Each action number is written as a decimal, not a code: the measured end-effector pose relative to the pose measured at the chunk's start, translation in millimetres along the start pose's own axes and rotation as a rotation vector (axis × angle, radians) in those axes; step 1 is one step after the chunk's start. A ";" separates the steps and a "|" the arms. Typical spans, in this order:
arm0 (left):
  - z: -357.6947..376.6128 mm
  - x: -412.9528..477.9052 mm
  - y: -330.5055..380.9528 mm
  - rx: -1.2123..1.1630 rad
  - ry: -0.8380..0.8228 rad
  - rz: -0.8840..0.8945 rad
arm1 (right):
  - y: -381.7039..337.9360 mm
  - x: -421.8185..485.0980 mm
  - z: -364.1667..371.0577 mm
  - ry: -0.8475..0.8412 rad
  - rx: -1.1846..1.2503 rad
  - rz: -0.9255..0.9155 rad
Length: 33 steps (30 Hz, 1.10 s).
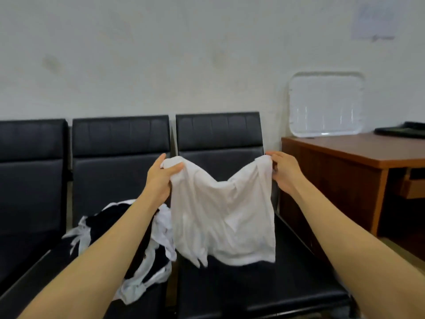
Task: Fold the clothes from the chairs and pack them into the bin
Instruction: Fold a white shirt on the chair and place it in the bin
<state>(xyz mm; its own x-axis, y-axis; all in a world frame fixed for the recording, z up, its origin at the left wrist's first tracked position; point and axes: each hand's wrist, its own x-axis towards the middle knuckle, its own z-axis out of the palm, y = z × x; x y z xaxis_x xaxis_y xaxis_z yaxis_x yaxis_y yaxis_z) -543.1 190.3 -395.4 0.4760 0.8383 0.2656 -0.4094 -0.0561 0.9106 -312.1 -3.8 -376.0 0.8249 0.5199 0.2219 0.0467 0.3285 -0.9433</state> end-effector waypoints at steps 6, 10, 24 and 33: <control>-8.3 -9.8 20.3 0.106 0.172 -0.082 | -23.1 -7.8 -10.7 -0.146 -0.189 0.035; -10.9 -14.1 22.3 0.130 0.152 -0.106 | -8.7 -1.6 -17.4 -0.106 -0.279 0.063; -20.5 20.1 -45.5 0.431 0.265 -0.075 | 58.8 27.7 -27.3 0.069 -0.190 0.237; -24.2 -1.2 -105.1 0.618 -0.039 -0.334 | 119.7 8.4 -17.9 -0.121 -0.452 0.339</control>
<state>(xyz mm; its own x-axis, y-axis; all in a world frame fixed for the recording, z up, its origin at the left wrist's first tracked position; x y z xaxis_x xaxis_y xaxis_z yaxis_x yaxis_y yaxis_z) -519.5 208.3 -499.2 0.5316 0.8449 -0.0591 0.2756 -0.1066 0.9553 -289.5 25.7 -491.5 0.7665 0.6329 -0.1094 0.0493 -0.2278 -0.9725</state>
